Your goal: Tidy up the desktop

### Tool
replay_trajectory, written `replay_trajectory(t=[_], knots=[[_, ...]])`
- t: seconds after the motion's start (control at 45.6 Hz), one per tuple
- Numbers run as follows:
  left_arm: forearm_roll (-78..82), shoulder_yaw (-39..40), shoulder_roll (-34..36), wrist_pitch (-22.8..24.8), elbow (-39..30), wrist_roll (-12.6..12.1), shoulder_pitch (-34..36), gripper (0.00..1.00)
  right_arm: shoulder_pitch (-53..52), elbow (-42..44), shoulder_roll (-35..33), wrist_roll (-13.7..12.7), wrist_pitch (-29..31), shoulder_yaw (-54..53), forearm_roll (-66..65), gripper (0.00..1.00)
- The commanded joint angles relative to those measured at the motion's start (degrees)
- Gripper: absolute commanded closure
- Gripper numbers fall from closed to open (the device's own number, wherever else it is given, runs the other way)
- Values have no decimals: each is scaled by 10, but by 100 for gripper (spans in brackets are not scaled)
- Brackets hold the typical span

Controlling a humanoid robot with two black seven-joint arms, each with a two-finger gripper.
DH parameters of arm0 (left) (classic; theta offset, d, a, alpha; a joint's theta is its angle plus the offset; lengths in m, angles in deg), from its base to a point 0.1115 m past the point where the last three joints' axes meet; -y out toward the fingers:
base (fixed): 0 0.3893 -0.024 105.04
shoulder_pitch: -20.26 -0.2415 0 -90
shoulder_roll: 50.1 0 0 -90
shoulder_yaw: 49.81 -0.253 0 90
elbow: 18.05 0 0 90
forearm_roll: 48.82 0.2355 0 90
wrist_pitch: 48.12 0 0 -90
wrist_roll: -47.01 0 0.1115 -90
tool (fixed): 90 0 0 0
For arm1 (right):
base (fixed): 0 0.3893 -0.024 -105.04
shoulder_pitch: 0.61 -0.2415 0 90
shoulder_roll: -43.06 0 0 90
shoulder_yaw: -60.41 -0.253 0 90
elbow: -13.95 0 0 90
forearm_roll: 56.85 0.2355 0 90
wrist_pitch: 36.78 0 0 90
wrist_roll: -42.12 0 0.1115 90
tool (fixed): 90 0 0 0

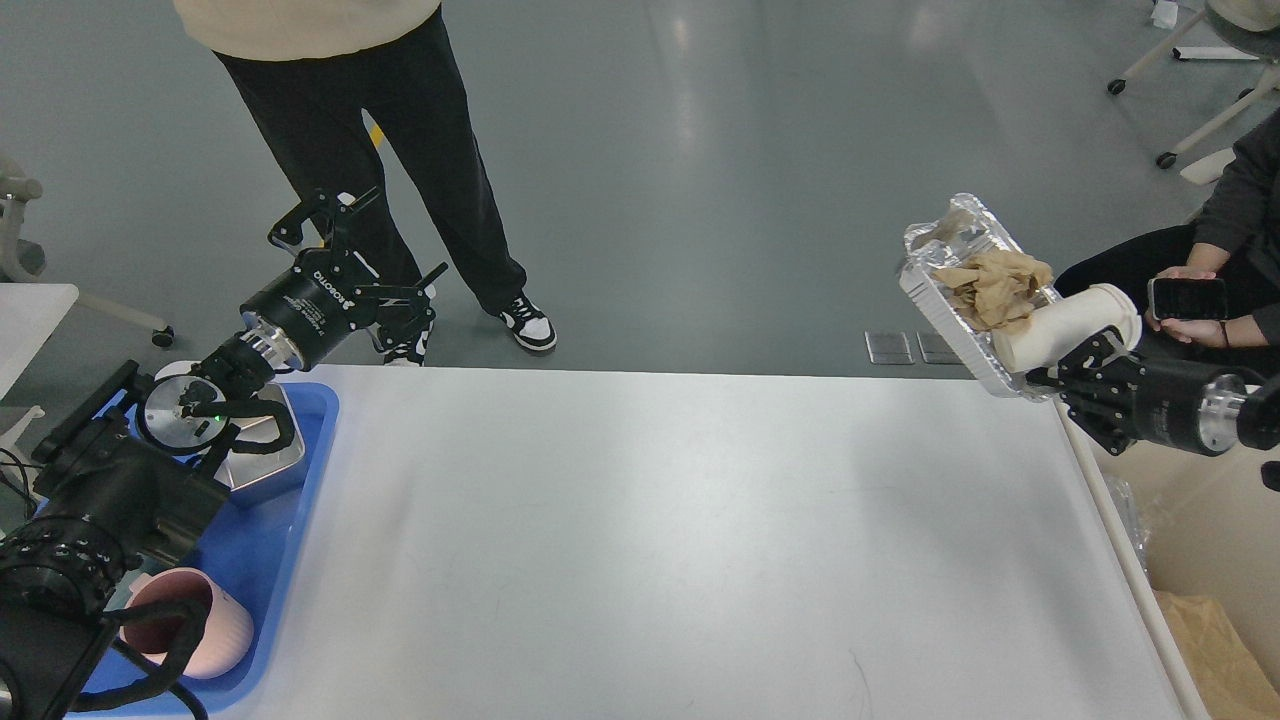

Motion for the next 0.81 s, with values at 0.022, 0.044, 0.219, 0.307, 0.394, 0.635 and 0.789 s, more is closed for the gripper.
replay_trajectory(t=[0.022,0.044,0.219,0.307,0.394,0.635,0.789], knots=[[0,0,-2,0,2,1,-3,3,35,55,-16,3,-16,-45,0,100],[0,0,-2,-1,3,1,-3,3,39,59,-20,3,-21,-45,0,100],[0,0,3,0,7,11,-3,3,83,108,-35,8,-81,-46,1,100],[-1,1,4,0,20,23,-3,3,91,131,-35,12,-119,-47,1,100],[-5,2,-1,-2,27,25,-3,3,102,151,-31,19,-155,-47,6,100],[-20,4,-10,-14,44,36,-2,3,128,183,-16,17,-250,-33,58,100],[-19,2,-25,-29,45,37,-3,3,146,186,2,16,-291,-9,60,100]])
